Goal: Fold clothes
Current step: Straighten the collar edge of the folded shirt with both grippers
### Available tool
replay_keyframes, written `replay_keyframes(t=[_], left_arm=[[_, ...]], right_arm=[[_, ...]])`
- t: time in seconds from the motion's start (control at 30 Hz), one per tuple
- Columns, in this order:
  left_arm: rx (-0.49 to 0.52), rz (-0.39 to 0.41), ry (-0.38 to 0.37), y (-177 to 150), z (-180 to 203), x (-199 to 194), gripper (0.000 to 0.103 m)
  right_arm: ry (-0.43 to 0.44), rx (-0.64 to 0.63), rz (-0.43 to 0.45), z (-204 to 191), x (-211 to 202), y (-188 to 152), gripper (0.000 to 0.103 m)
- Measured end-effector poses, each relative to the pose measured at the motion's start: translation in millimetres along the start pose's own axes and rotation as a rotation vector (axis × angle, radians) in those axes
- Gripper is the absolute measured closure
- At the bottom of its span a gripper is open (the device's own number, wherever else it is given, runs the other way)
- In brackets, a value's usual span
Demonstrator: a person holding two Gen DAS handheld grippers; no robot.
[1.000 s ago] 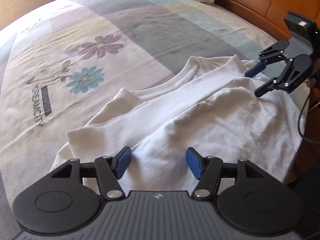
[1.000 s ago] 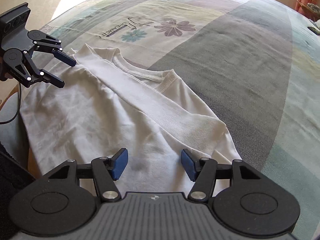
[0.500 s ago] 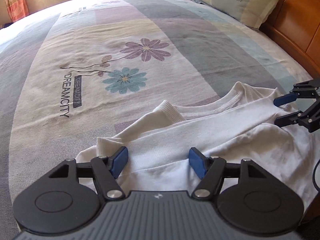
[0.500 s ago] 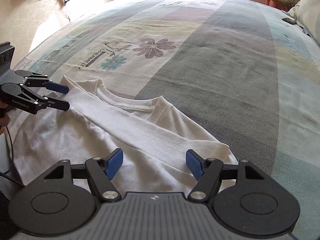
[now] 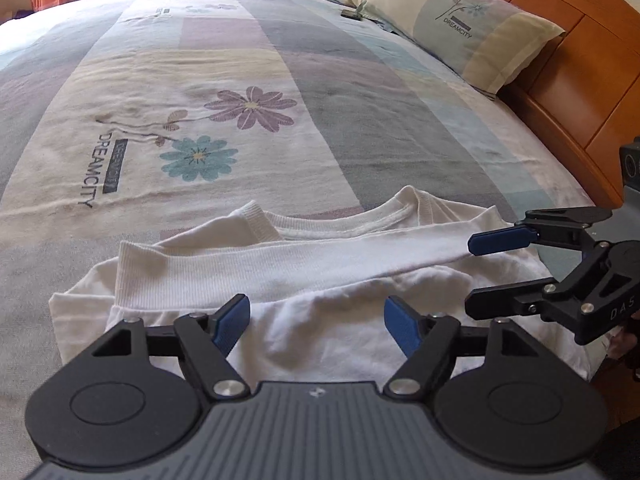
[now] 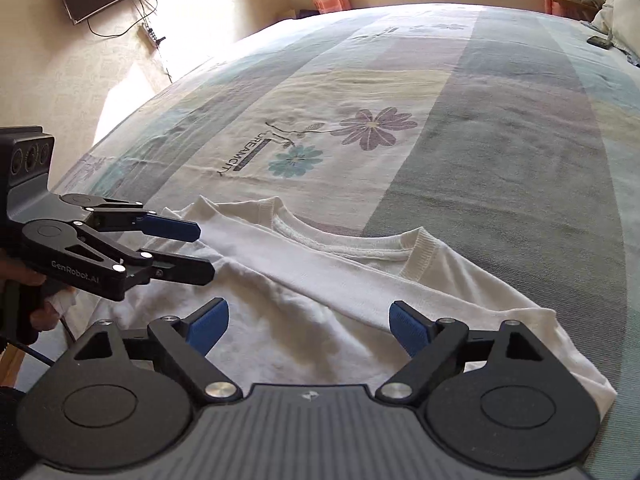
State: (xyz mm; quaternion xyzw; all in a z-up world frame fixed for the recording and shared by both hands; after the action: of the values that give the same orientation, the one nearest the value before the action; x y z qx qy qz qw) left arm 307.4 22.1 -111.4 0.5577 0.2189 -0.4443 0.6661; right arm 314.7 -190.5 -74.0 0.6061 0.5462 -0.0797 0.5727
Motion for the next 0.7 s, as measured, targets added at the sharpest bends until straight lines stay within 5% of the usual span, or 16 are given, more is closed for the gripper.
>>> replay_keyframes(t=[0.13,0.27,0.4,0.53,0.7], left_arm=[[-0.103,0.034,0.013,3,-12,-8,0.030],[-0.149,0.097,0.053,7,-18,-29,0.025],[-0.239,0.054,0.134,-7,-38,-16,0.025],[-0.174,0.046,0.180,-9,-32,-14,0.025],[-0.195,0.082,0.140,-6,-32,-32,0.024]], right_arm=[[0.006,0.053,-0.038,4,17,-3,0.012],[0.063,0.055,0.013,0,2,2,0.012],[0.094,0.040,0.008,-7,7,4,0.009],[0.099,0.053,-0.038,-6,26,-2,0.009],[0.120,0.010,0.003,-15,12,5,0.009]])
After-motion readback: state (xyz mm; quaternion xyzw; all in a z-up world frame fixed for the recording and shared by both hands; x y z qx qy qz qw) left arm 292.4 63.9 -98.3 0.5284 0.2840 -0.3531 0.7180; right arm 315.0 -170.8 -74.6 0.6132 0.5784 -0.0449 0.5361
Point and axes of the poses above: each gripper's, at about its wrist camera, not at the fingertips, and x roughly the way its jaws point, z to its right, y to its top, the point moved 3 cm from there along x, roughly the way its jaws point
